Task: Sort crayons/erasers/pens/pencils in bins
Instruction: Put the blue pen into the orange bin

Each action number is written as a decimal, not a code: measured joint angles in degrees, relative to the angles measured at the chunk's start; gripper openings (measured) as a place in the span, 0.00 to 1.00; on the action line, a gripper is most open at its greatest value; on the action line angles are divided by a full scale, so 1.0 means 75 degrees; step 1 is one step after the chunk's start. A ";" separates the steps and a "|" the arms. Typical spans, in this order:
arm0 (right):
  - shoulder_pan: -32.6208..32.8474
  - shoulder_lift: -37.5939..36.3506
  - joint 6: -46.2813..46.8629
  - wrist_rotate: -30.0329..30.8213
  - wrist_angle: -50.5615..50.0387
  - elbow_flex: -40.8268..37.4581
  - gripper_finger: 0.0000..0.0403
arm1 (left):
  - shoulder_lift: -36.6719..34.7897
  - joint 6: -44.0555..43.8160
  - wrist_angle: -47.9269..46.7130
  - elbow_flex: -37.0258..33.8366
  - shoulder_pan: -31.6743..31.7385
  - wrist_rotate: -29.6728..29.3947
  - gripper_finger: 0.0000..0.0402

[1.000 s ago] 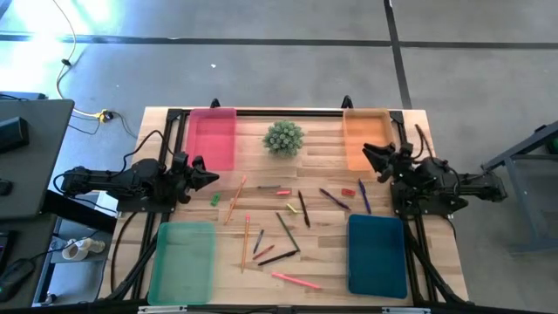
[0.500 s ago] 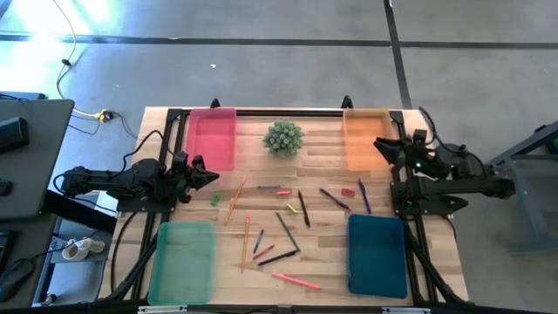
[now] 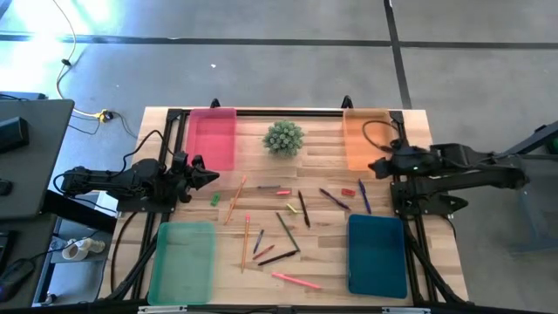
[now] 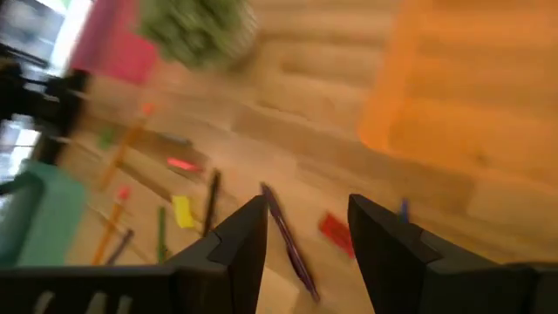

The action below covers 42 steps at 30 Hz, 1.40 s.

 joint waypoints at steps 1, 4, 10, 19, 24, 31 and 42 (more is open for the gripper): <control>0.0000 0.0152 0.0183 -0.0073 -0.0057 0.0000 0.38 | 0.0000 0.0000 -0.0004 0.0000 -0.0002 0.0000 0.00; 0.0000 0.0552 0.0445 -0.0293 -0.0061 0.0000 0.38 | 0.0000 0.0000 -0.0029 0.0000 -0.0002 0.0000 0.00; 0.0000 0.1374 0.0572 -0.0898 -0.0006 -0.0006 0.38 | -0.0002 0.0006 -0.0026 0.0000 -0.0001 0.0000 0.00; 0.0000 0.2496 -0.0927 -0.1184 -0.0214 -0.0006 0.38 | -0.0001 0.0055 -0.0024 0.0000 -0.0002 0.0000 0.00; 0.0000 0.3202 -0.1279 -0.1494 -0.0210 -0.0012 0.38 | 0.0000 0.0073 -0.0023 0.0000 -0.0002 0.0003 0.00; -0.0024 0.4083 -0.1073 -0.1653 -0.0210 -0.0012 0.38 | -0.0001 0.0073 -0.0023 0.0000 -0.0002 0.0003 0.00; -0.0670 0.5067 -0.1182 -0.1873 -0.0131 -0.0012 0.38 | 0.0000 0.0076 -0.0020 0.0000 -0.0002 0.0006 0.00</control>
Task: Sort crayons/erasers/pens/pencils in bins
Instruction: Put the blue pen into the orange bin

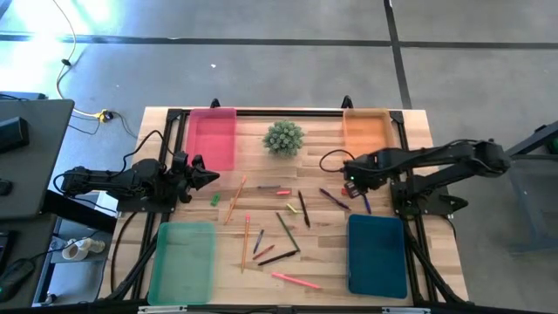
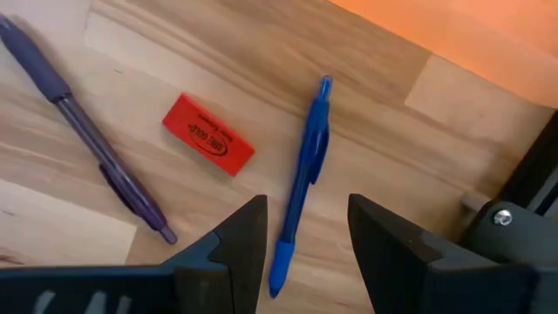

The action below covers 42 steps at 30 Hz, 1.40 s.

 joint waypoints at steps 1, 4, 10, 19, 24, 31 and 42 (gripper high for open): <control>-0.0014 0.0002 -0.0011 0.0001 0.0004 -0.0001 0.38 | -0.0001 -0.0003 0.0000 0.0000 0.0000 0.0000 0.00; -0.0029 -0.0001 -0.0013 0.0060 0.0038 -0.0003 0.38 | -0.0002 0.0000 0.0000 0.0000 0.0000 0.0000 0.00; -0.0027 -0.0036 0.0012 0.0106 0.0627 -0.0385 0.38 | 0.0000 0.0141 0.0000 0.0000 0.0000 0.0000 0.00; 0.0259 -0.0039 0.0579 -0.0128 0.1165 -0.1086 0.38 | 0.0000 0.0128 0.0003 0.0000 0.0000 0.0000 0.00; 0.0291 -0.0039 0.0623 -0.0210 0.1804 -0.1521 0.38 | 0.0000 0.0125 0.0002 0.0000 0.0002 0.0000 0.00; 0.0277 -0.0039 0.0799 -0.0391 0.2089 -0.1863 0.38 | 0.0000 0.0125 0.0003 0.0000 0.0003 -0.0003 0.00; 0.0276 -0.0065 0.0949 -0.0499 0.2364 -0.2183 0.22 | -0.0002 0.0123 0.0002 0.0000 0.0003 -0.0003 0.00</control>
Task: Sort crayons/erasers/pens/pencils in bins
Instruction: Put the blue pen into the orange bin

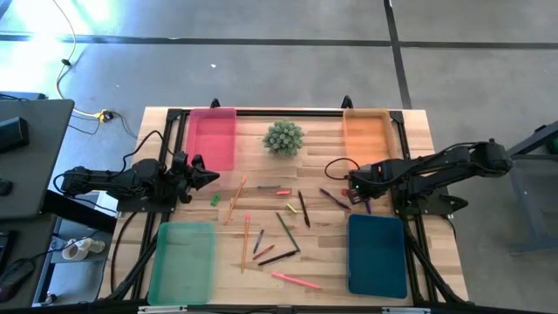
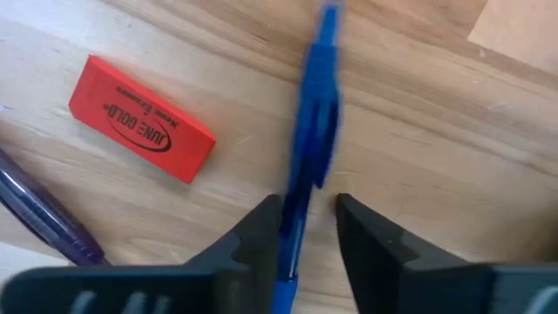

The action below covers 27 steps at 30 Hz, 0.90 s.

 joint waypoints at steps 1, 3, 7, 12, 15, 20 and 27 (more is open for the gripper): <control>-0.0002 0.0000 0.0000 -0.0011 0.0007 -0.0001 0.19 | 0.0002 0.0000 0.0001 0.0000 0.0000 0.0000 0.00; -0.0002 0.0000 -0.0003 -0.0016 0.0017 -0.0003 0.14 | 0.0002 0.0000 0.0001 0.0000 0.0000 0.0000 0.00; -0.0002 0.0008 -0.0014 -0.0039 -0.0012 -0.0006 0.06 | 0.0002 0.0000 0.0004 0.0000 0.0000 0.0000 0.00; -0.0002 0.0021 -0.0194 -0.0073 -0.0079 0.0029 0.04 | 0.0002 0.0000 0.0004 0.0000 0.0000 0.0000 0.00; -0.0002 0.0031 -0.0331 -0.0099 -0.0196 0.0128 0.04 | 0.0002 0.0000 0.0004 0.0000 0.0000 0.0000 0.00; 0.0004 0.0058 -0.0687 -0.0292 -0.0316 0.0338 0.04 | 0.0002 0.0000 0.0004 0.0000 -0.0001 0.0000 0.00; 0.0122 0.0044 -0.0761 -0.0235 -0.0374 0.0602 0.04 | 0.0002 0.0000 0.0007 0.0000 -0.0002 0.0000 0.00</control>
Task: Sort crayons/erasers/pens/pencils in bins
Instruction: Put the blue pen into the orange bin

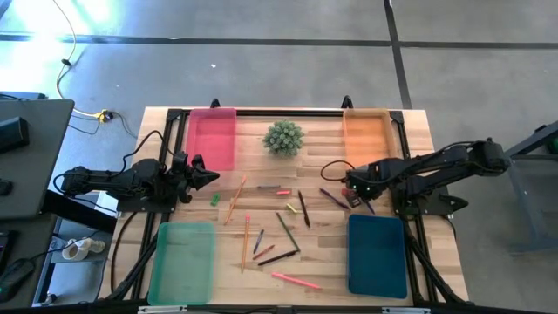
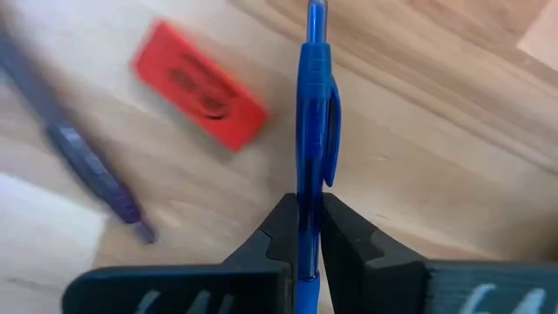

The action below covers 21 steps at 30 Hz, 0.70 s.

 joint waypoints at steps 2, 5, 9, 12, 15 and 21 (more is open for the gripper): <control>0.0074 0.0000 0.0000 0.0053 -0.0053 0.0058 0.04 | -0.0003 0.0000 0.0002 0.0000 0.0002 0.0000 0.00; 0.0195 -0.0002 0.0000 0.0080 -0.0051 0.0244 0.04 | 0.0000 0.0000 0.0003 0.0000 -0.0001 0.0000 0.00; 0.0312 -0.0007 -0.0003 0.0330 -0.0141 0.0620 0.04 | -0.0001 0.0000 0.0001 0.0000 0.0000 0.0000 0.00; 0.0333 -0.0009 -0.0148 0.0575 -0.0278 0.0960 0.04 | -0.0002 0.0000 0.0002 0.0000 0.0001 0.0000 0.00; 0.0333 -0.0009 -0.0451 0.0783 -0.0279 0.1353 0.04 | -0.0003 0.0000 0.0003 0.0000 0.0002 0.0000 0.00; 0.0182 -0.0009 -0.1043 0.1560 -0.0443 0.2237 0.04 | -0.0002 0.0000 0.0000 0.0000 -0.0001 -0.0122 0.00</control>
